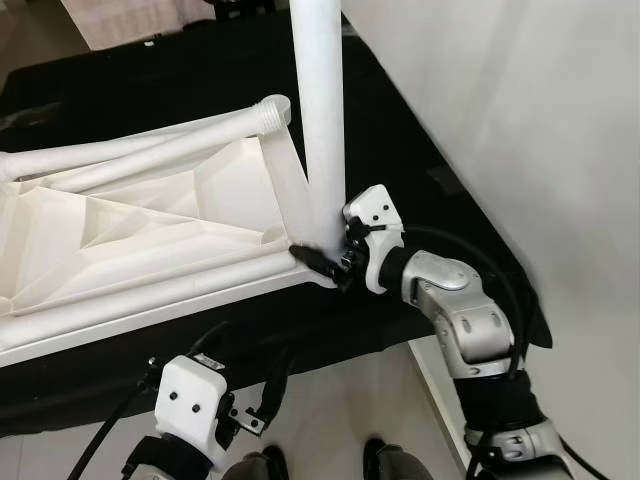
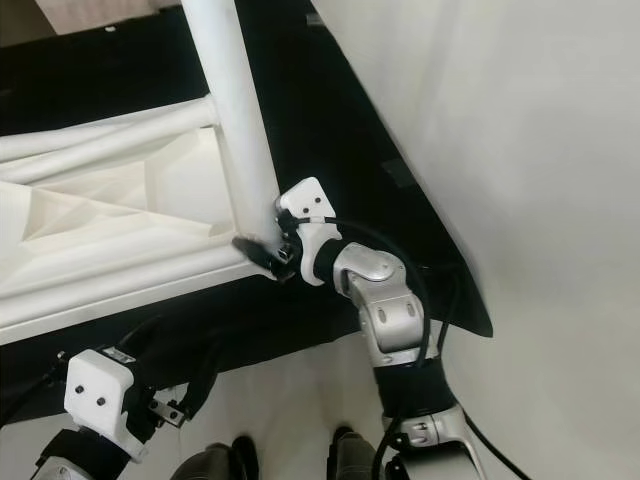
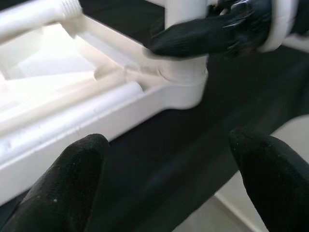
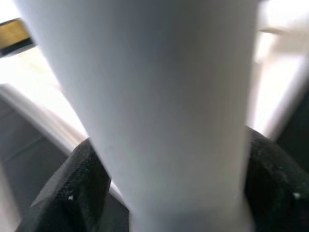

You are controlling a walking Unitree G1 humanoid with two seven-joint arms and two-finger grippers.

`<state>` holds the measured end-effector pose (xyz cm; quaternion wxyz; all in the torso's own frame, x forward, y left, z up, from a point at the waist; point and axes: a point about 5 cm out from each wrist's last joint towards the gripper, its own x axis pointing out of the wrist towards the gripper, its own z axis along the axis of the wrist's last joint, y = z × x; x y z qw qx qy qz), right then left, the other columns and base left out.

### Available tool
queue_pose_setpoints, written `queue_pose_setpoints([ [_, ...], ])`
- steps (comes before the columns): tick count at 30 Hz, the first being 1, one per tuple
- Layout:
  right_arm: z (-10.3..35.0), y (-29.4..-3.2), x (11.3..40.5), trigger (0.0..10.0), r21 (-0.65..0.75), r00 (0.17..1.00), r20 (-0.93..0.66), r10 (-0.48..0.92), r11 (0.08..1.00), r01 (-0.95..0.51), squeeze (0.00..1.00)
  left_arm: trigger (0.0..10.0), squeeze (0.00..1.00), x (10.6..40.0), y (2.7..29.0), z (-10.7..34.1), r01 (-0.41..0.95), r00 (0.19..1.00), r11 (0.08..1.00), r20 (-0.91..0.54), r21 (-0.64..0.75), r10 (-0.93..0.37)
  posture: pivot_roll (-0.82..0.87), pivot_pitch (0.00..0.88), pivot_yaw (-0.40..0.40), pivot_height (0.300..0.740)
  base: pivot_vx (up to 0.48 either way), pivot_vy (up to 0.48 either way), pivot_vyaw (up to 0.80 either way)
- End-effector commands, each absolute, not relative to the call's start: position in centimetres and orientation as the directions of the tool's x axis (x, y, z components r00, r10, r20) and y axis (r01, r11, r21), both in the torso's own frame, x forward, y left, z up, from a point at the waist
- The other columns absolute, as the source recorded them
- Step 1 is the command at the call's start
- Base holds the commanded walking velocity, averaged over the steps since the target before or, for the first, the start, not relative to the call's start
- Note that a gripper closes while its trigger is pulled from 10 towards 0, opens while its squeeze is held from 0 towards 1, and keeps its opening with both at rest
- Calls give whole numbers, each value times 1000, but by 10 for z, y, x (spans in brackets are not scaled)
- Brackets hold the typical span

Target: Building children table

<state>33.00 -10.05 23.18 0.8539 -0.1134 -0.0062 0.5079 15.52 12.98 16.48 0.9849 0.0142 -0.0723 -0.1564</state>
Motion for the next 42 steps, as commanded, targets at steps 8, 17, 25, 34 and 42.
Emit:
queue_pose_setpoints([
  [8,266,-125,347,10000,-268,262,-91,961,230,-936,0,10000,0,144,127,166,278,950,960,137,32,-280,28,299,1,740,0,0,0],
  [17,278,-124,354,0,-259,161,-86,983,134,-956,0,10000,0,140,125,166,257,956,966,143,23,-258,24,299,-6,740,0,0,0],
  [25,274,-130,353,0,-250,119,-87,989,94,-964,0,10000,0,142,123,163,262,953,965,156,18,-261,2,299,-6,740,0,0,0],
  [34,177,-124,296,0,-174,872,-96,480,854,-489,0,10000,0,150,126,163,292,942,956,163,23,-292,-47,314,22,740,0,0,0],
  [42,175,-91,292,0,-184,825,-85,559,805,-564,0,10000,0,156,127,158,315,935,948,157,37,-317,-39,285,31,740,0,0,0],
])
